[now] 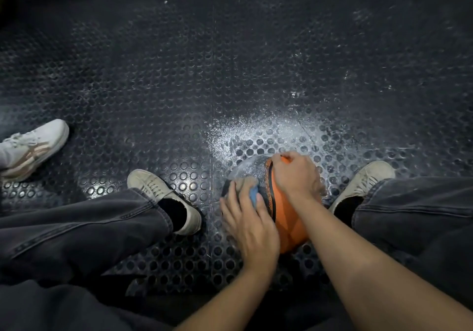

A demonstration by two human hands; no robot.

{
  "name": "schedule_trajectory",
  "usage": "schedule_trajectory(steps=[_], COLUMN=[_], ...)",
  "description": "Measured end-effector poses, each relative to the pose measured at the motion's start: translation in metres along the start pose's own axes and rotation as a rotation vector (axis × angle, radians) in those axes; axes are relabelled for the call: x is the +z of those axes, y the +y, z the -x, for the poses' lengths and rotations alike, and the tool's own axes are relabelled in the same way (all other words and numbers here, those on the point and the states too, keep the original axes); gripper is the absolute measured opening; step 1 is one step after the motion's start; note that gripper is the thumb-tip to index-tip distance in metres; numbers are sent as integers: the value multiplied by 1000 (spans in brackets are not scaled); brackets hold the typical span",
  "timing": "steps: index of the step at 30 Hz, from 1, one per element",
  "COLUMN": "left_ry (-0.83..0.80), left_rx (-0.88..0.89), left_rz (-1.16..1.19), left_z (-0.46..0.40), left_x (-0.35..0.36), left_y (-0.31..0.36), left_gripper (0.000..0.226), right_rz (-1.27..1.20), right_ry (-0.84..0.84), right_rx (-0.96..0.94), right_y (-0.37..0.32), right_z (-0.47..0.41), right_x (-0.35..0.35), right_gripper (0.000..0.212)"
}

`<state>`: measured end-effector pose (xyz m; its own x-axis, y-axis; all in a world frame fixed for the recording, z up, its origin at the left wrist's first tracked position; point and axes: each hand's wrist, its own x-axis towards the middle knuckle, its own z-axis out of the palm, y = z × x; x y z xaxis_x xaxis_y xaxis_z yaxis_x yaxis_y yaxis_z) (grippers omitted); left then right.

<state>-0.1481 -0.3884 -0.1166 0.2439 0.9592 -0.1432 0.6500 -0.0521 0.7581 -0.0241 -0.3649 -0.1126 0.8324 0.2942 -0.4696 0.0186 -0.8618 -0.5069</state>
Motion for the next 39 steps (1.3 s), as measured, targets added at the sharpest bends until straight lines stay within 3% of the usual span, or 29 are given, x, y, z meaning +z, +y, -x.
schedule_trajectory(steps=[5, 8, 10, 14, 17, 22, 27, 31, 33, 37, 39], left_ry=[-14, -137, -200, -229, -273, -315, -391, -508, -536, -405, -426], left_rx=[-55, 346, 525, 570, 626, 908, 561, 880, 956, 701, 705], left_rz=[112, -73, -204, -367, -354, -427, -457, -393, -433, -462, -450], left_z=[-34, -13, -16, -52, -50, -42, -81, -55, -55, -85, -77], left_x=[-15, -18, -15, -14, -25, -43, -26, -62, -69, -40, -38], left_y=[-20, -29, -31, -5, -15, -37, 15, -11, -17, 11, 4], left_gripper=[42, 45, 43, 35, 39, 46, 36, 42, 41, 35, 37], right_rz=[-30, -44, -65, -76, -55, -43, -33, -25, -35, -51, -62], right_ry=[-18, -20, -14, 16, -30, -79, -58, -15, -29, -46, -9], right_rx=[44, 56, 12, -21, 0, -71, -139, -110, -129, -153, -138], right_y=[-7, -12, -7, 4, -2, -1, 7, 8, 11, 14, 17], right_z=[2, 1, -1, 3, 1, -5, -5, -10, -13, -10, -11], right_x=[2, 1, -1, 0, -2, -3, 5, 1, -1, 4, 3], right_gripper=[39, 32, 25, 22, 15, 14, 14, 26, 26, 22, 26])
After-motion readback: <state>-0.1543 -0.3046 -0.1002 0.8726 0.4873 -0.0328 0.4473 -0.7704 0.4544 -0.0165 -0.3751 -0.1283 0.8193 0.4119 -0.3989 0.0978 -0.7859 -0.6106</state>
